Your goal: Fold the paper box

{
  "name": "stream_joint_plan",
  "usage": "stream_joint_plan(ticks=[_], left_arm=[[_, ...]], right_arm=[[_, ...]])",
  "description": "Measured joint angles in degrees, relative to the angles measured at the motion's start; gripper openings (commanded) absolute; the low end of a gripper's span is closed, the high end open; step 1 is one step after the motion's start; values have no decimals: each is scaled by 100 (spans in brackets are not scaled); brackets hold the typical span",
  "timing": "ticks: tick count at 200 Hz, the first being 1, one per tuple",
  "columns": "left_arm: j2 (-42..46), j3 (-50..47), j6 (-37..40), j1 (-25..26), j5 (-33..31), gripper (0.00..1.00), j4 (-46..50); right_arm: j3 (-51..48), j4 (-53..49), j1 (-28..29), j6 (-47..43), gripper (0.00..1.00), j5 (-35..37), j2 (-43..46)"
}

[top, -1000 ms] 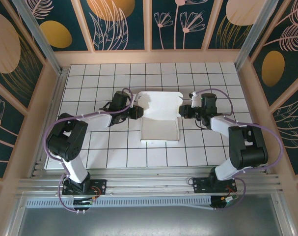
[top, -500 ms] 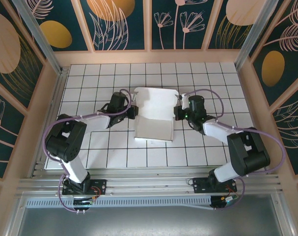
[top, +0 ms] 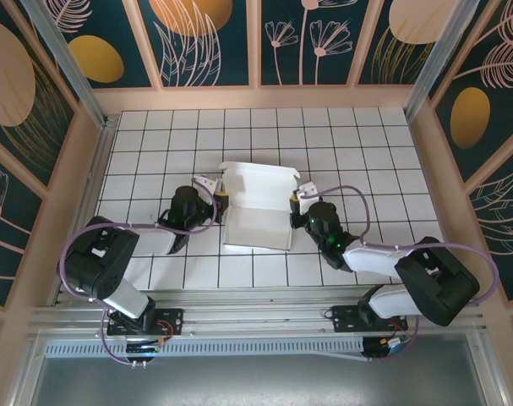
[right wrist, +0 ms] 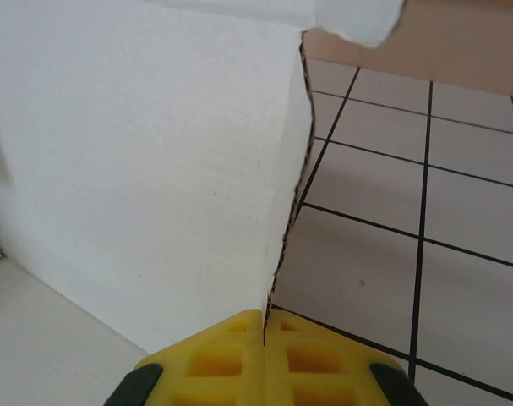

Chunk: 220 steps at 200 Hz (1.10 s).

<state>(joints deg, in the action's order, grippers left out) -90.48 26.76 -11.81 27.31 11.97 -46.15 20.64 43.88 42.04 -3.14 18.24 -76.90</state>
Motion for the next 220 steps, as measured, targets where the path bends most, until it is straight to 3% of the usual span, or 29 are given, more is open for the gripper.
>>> stream_joint_plan(ticks=[50, 112, 178, 220], left_arm=[[-243, -807, -205, 0, 195, 2, -1425], [-426, -1086, -398, 302, -46, 2, -1950], [-365, -1578, -1001, 590, -407, 30, -2441], [490, -1738, -1250, 623, -544, 34, -1886]], right_arm=[[-501, 1130, 793, -413, 0, 1086, -343], [-879, 2026, 1379, -407, 0, 2017, -927], [-1010, 3298, 2234, -702, 0, 3069, -1974], [-981, 4116, 2483, -1134, 0, 3456, -2562]])
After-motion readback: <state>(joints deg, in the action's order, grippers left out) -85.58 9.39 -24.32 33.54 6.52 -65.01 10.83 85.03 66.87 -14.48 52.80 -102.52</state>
